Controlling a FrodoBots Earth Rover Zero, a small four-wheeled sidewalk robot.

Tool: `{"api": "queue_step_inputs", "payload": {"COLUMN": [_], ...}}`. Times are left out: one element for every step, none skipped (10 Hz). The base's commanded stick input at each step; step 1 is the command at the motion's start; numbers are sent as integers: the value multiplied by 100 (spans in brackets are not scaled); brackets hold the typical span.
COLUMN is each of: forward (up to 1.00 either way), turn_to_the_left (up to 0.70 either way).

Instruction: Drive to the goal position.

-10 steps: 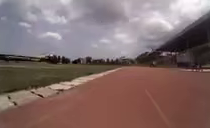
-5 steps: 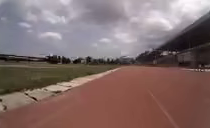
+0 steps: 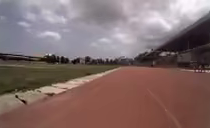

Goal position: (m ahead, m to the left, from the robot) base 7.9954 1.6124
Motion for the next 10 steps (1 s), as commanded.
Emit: {"api": "queue_step_inputs", "payload": {"forward": [45,45,45,45,45,45,45,45,45,45], "turn_to_the_left": [-27,-27,-27,-27,-27,-27,-27,-27,-27,-27]}}
